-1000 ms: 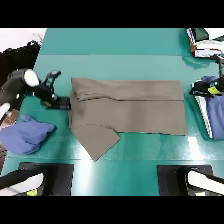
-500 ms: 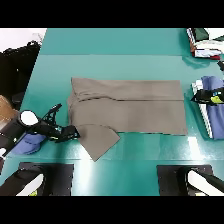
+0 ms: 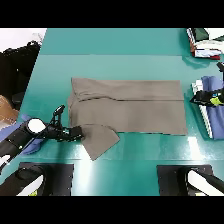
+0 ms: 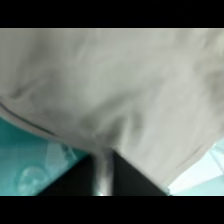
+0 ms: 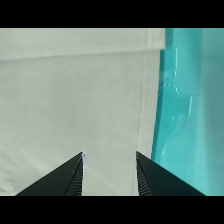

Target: Fold the shirts.

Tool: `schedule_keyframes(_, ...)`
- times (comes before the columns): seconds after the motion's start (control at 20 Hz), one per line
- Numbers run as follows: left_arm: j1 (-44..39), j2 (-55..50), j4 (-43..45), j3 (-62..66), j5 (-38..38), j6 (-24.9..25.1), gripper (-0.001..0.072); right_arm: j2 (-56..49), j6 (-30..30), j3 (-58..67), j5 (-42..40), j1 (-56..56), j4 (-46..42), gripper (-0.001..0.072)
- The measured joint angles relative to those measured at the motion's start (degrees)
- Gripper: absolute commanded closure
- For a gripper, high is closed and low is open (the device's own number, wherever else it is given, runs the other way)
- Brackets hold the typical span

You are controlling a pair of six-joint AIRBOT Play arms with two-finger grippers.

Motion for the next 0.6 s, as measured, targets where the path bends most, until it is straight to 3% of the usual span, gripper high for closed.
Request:
schedule_keyframes(0.25, -0.3, 0.2, -1.2, 1.7, -0.4, 0.9, 0.0682, 1.6, -0.6, -4.9, 3.6, -6.0, 0.0, 0.0331)
schedule_keyframes(0.35, -0.4, 0.4, -1.3, 3.0, -0.7, 2.1, 0.0682, 3.1, -0.7, -9.8, 4.4, -10.7, 0.0, 0.0239)
schedule_keyframes(0.6, -0.4, 0.5, -1.6, 5.1, -0.2, 3.9, 0.0682, 4.3, -2.2, -23.8, 4.6, -21.4, 3.8, 0.0272)
